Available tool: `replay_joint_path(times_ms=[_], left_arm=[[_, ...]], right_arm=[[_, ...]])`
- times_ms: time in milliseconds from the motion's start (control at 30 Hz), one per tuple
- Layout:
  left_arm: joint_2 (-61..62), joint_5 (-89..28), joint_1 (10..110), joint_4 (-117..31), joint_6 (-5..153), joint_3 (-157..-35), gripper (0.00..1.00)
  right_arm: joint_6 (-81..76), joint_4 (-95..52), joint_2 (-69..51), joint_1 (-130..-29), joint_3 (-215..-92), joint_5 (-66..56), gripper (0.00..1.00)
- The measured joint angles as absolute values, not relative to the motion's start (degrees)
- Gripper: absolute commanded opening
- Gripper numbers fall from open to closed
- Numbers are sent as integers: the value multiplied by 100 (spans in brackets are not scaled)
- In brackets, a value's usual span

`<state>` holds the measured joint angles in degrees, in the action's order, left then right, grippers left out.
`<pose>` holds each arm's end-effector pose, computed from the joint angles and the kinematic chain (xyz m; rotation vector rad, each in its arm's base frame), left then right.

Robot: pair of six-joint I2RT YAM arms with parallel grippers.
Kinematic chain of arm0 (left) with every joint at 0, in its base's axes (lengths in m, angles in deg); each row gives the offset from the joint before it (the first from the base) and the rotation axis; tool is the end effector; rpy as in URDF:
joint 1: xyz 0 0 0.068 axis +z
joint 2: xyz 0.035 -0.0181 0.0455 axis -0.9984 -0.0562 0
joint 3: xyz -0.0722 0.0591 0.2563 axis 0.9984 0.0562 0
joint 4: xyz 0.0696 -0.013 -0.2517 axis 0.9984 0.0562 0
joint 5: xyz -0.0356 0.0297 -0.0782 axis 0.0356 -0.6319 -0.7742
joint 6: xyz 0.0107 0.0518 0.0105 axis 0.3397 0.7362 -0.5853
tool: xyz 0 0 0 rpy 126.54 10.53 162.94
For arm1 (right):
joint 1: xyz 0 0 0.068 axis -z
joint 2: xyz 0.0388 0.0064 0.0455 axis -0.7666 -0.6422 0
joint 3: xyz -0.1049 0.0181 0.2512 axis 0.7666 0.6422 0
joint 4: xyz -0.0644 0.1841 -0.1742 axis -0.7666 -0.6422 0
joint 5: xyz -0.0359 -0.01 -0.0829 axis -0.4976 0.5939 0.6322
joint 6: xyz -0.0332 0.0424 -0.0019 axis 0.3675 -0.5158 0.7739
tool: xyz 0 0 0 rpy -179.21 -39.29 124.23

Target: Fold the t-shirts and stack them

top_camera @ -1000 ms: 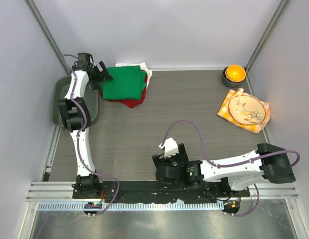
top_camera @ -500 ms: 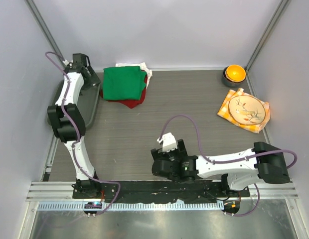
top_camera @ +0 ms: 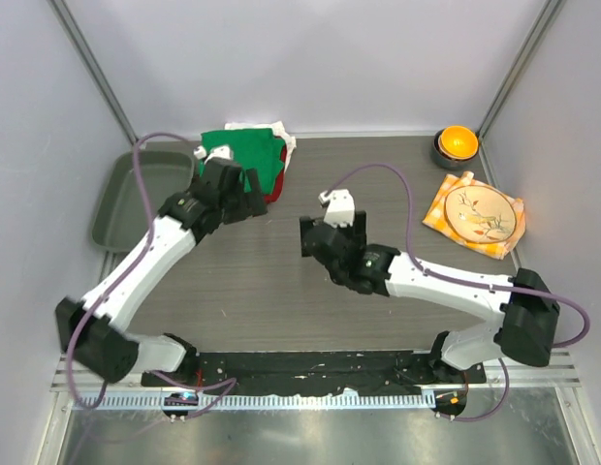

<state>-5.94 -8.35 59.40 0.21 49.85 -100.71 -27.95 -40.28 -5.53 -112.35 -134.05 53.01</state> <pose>0.2779 -0.1341 0.3344 -0.2912 2.3420 -0.2507 0.1573 0.2408 0.2736 -0.1017 2.0017 0.0356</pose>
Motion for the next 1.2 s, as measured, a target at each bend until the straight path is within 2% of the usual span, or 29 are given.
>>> replay_joint_path(times_ms=[200,533,733,900,1200], left_arm=[[1509,-542,5608,-73,4574,-8618,100],[3286,-382,5437,358,4041,-7223,100],[3500,-249,5437,474,3962,-7162,100],[3502,-212,5437,456,3960,-7068,100],[3498,-212,5437,384,3960,-7020,100]], right_arm=[[-2189,-3582,-1843,-10415,-15158,3692,100],[-2098,-3337,-4706,-9482,-17936,659,100],[-2277,-3036,-5403,-9229,-18515,-281,100],[-2686,-2115,-5665,-9003,-18574,-852,99],[-3403,-741,-6483,-8627,-19178,-1099,100]])
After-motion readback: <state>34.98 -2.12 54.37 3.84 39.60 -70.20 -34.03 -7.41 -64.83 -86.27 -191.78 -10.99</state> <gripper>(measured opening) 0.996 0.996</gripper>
